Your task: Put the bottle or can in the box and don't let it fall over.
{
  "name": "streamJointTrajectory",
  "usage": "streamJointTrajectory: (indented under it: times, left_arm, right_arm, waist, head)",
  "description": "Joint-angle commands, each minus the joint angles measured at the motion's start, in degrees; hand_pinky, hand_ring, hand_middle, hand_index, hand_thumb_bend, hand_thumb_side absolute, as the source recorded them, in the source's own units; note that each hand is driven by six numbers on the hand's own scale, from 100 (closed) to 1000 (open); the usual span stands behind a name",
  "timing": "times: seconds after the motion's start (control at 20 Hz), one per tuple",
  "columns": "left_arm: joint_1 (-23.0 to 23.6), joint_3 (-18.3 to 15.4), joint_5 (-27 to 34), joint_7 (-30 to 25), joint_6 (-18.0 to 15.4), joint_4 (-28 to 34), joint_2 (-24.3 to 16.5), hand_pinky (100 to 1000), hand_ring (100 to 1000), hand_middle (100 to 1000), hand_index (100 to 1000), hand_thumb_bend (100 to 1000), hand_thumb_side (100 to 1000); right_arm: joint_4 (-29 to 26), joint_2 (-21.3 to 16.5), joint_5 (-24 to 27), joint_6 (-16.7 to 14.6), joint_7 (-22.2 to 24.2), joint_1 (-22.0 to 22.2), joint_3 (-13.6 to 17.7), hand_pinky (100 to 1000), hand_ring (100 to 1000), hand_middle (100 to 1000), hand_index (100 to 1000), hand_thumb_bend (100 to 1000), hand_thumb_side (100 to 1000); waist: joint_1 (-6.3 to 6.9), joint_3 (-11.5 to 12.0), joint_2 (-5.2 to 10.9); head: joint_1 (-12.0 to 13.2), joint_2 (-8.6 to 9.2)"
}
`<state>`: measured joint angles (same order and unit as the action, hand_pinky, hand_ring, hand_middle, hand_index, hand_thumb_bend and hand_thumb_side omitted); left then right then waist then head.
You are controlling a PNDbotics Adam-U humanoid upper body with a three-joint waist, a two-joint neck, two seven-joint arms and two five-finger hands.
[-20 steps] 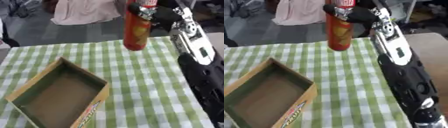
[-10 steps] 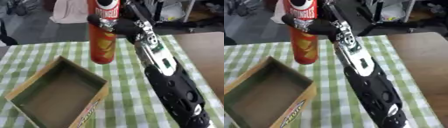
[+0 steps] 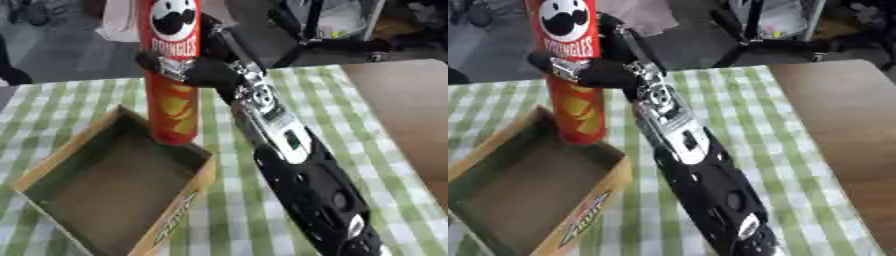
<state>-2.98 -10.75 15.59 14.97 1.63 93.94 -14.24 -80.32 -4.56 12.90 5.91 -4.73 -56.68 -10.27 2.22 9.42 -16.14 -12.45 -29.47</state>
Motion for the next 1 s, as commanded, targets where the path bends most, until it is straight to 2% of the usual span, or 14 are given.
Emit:
streamJointTrajectory:
  times: [0.05, 0.25, 0.55, 0.65, 0.8, 0.85, 1.0]
  left_arm:
    - [0.1, 0.0, 0.2, -0.2, 0.1, 0.1, -1.7, 1000, 645, 665, 766, 105, 845]
    - [0.2, 0.0, 0.2, -0.1, 0.1, 0.1, -1.8, 1000, 644, 665, 765, 105, 846]
    - [0.0, 0.1, 0.2, -0.2, 0.2, 0.1, -1.7, 1000, 643, 664, 765, 106, 847]
    - [0.0, 0.0, 0.2, -0.1, 0.2, 0.1, -1.7, 1000, 643, 664, 765, 106, 847]
    - [0.0, 0.0, 0.2, -0.1, 0.1, 0.0, -1.6, 1000, 643, 664, 765, 107, 848]
    - [0.0, -0.1, 0.2, 0.0, 0.1, 0.1, -1.6, 1000, 643, 664, 765, 107, 849]
    - [0.0, -0.1, 0.2, 0.0, 0.1, 0.1, -1.6, 1000, 642, 664, 766, 108, 851]
  right_arm:
    - [-0.9, 0.9, 0.2, 0.1, -1.1, -0.6, -0.7, 120, 252, 569, 167, 186, 100]
    - [-1.1, 1.8, 0.6, 0.3, -1.6, 0.3, -1.3, 123, 251, 572, 168, 181, 100]
    - [-0.2, 2.6, 1.4, -0.3, -3.2, 1.0, -2.0, 168, 290, 614, 172, 151, 100]
    - [1.0, 2.9, 1.5, -0.7, -3.6, 1.6, -2.3, 208, 340, 685, 185, 237, 100]
    - [3.0, 3.3, 1.9, -1.9, -3.9, 2.4, -2.7, 256, 381, 739, 199, 345, 100]
    - [3.9, 3.3, 1.9, -2.4, -3.9, 2.5, -2.9, 296, 431, 793, 204, 413, 100]
    - [5.7, 3.4, 1.8, -3.9, -3.2, 2.8, -3.5, 401, 599, 960, 259, 503, 100]
  waist:
    - [-0.05, 0.2, 1.29]
    - [-0.27, 0.4, 1.31]
    - [-0.53, 0.8, 1.09]
    - [-0.58, 0.8, 1.00]
    - [-0.62, 0.8, 0.91]
    - [-0.63, 0.8, 0.89]
    - [-0.66, 0.8, 0.83]
  head:
    - [-0.4, -0.62]
    - [-0.6, -1.18]
    - [-0.9, -0.76]
    - [-0.8, -0.58]
    - [-0.8, -0.33]
    - [-0.8, -0.23]
    - [-0.8, -0.12]
